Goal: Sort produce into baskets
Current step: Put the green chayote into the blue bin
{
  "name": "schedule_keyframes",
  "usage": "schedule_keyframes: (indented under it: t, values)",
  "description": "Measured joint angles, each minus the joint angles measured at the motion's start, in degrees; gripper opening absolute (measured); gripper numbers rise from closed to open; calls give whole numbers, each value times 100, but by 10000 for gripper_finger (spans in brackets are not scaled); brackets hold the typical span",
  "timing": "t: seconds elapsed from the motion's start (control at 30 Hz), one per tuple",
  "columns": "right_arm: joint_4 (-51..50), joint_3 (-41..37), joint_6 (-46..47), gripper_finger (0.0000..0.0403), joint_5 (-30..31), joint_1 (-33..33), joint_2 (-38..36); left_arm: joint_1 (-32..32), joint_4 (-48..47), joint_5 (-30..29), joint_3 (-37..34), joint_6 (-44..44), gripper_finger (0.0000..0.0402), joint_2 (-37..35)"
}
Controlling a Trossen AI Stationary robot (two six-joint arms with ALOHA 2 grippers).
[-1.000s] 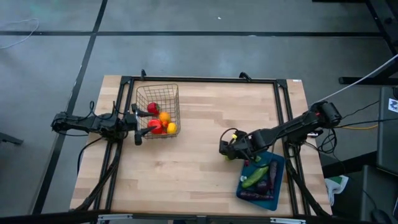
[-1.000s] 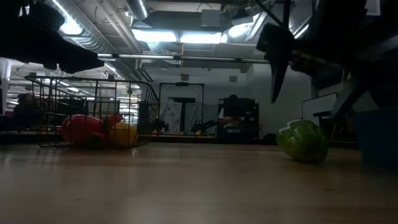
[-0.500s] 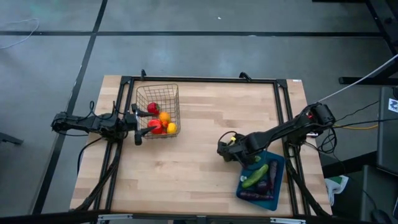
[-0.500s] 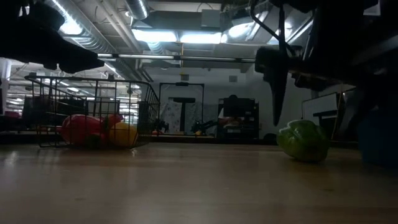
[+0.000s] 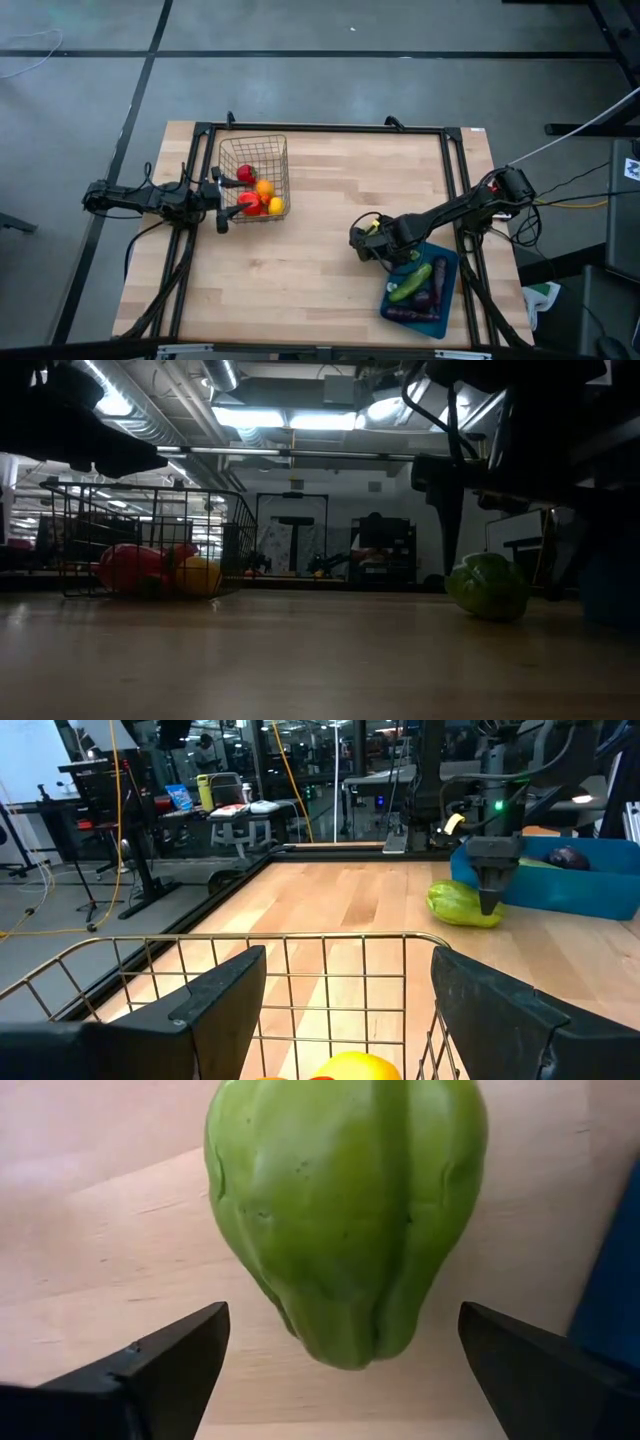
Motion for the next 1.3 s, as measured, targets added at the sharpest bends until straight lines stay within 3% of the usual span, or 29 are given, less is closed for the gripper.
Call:
schedule_keyframes:
  t: [0.6, 1.3]
  values:
    - [-141, 0, 360, 390, 349, -48, 0, 0, 0, 0, 0, 0, 281, 0]
    - [-94, 30, 1026, 389, 137, -127, 171, -1, 1, 0, 0, 0, 281, -2]
